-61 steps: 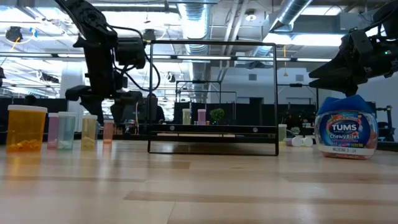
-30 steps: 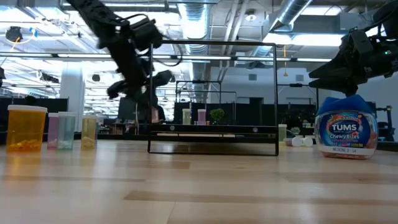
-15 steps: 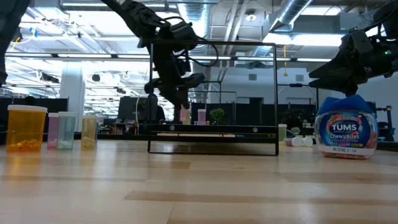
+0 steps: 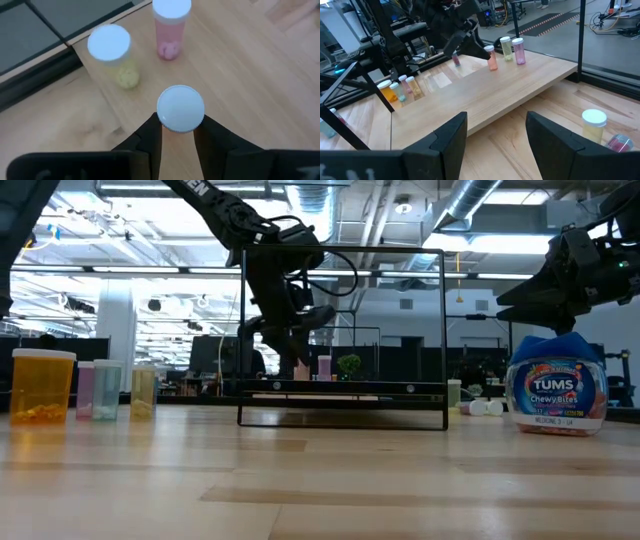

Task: Pick and place medicine bottles onto shelf by color
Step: Put the red pill bottle on the shelf, then put the yellow pill bottle on the shelf

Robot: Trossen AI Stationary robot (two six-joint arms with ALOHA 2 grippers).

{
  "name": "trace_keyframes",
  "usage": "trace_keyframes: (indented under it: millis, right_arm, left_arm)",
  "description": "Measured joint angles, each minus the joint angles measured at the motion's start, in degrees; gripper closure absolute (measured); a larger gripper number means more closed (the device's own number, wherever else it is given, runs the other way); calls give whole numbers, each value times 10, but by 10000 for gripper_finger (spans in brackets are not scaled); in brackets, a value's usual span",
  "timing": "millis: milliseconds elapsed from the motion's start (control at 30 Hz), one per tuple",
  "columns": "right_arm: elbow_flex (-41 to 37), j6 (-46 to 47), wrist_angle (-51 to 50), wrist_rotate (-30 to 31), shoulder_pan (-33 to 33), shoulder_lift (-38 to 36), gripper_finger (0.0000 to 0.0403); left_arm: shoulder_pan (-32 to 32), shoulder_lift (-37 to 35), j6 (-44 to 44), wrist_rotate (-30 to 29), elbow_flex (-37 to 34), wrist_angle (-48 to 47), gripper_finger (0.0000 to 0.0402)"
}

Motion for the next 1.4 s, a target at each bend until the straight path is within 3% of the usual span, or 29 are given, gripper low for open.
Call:
trace_keyframes:
  millis: [233, 667, 867, 1100, 1400]
  right_arm:
    - [0, 0, 0, 0, 0, 0, 178]
    - [0, 0, 0, 0, 0, 0, 178]
    - [0, 0, 0, 0, 0, 0, 178]
    - [0, 0, 0, 0, 0, 0, 178]
    - [0, 0, 0, 0, 0, 0, 178]
  left_arm:
    - [0, 3, 0, -9, 0, 1, 318]
    - [-1, -3, -3, -12, -2, -5, 254]
    - [-2, -44, 22, -17, -1, -19, 253]
    - [-5, -111, 87, 67, -1, -64, 253]
    - [-11, -174, 148, 66, 0, -62, 253]
